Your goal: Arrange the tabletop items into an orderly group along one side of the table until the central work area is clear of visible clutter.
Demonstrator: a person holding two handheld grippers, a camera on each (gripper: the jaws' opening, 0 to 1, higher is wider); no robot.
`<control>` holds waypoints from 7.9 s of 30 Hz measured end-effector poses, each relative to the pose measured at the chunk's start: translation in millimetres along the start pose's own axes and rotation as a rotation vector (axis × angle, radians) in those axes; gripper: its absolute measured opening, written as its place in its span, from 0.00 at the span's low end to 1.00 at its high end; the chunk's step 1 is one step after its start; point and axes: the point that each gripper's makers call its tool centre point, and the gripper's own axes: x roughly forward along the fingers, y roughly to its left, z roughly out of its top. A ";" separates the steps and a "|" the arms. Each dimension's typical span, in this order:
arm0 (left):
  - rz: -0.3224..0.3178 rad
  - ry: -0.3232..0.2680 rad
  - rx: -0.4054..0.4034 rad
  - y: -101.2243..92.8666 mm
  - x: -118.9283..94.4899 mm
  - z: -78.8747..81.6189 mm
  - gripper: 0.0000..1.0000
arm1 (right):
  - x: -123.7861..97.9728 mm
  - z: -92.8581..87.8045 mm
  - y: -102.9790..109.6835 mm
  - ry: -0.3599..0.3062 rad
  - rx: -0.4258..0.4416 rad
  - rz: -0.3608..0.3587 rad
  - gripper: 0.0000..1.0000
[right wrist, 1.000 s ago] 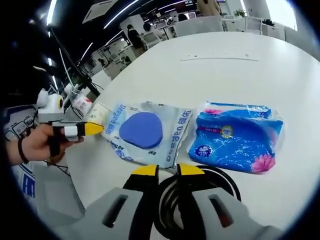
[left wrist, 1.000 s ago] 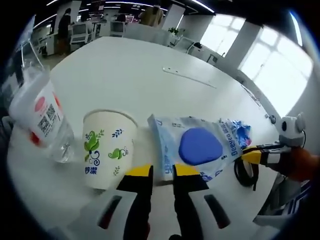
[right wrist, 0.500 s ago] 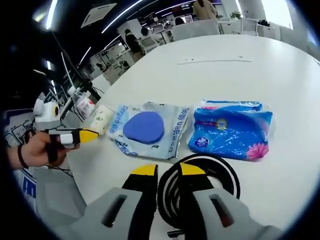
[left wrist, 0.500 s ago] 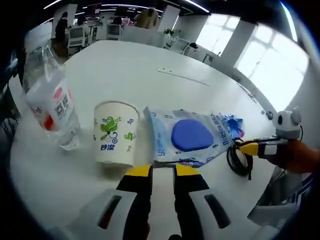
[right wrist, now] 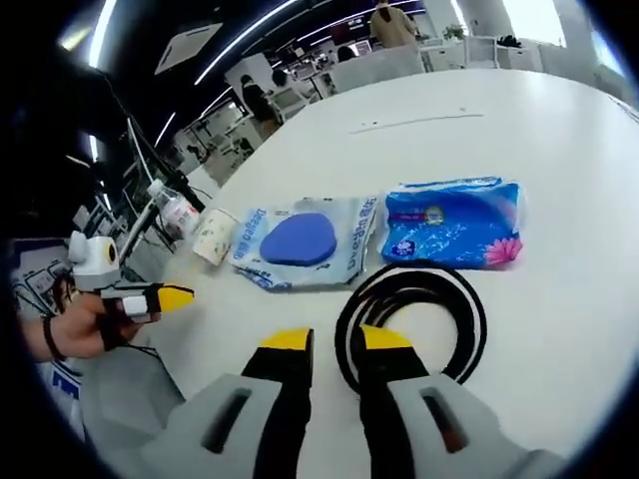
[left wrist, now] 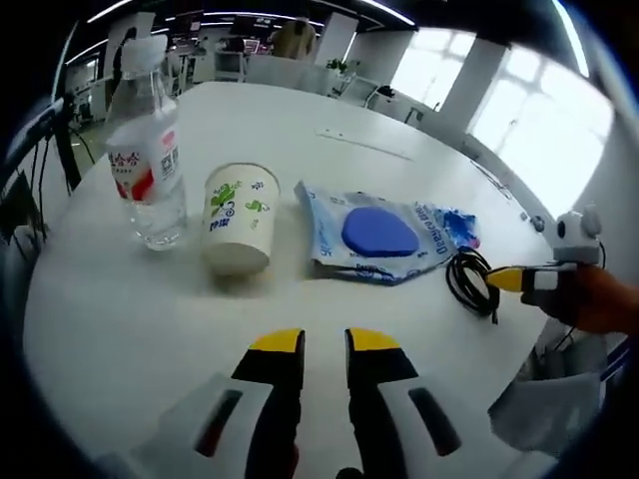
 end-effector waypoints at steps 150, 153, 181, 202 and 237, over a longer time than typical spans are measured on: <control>-0.112 -0.067 0.175 -32.5 -27.0 14.3 0.35 | -5.8 17.8 106.0 0.066 -0.145 0.260 0.31; -0.134 -0.065 0.199 -41.3 -27.0 12.3 0.35 | -3.8 22.0 109.3 0.069 -0.160 0.274 0.32; -0.322 -0.024 0.583 -103.7 -30.1 -8.0 0.35 | -8.4 6.0 160.5 0.221 -0.293 0.555 0.33; -0.401 -0.021 0.629 -107.7 -28.4 -8.3 0.35 | -9.7 7.9 180.6 0.224 -0.287 0.633 0.01; -0.147 -0.091 0.280 14.7 -40.0 21.7 0.34 | 44.2 41.3 215.9 0.179 -0.350 0.554 0.00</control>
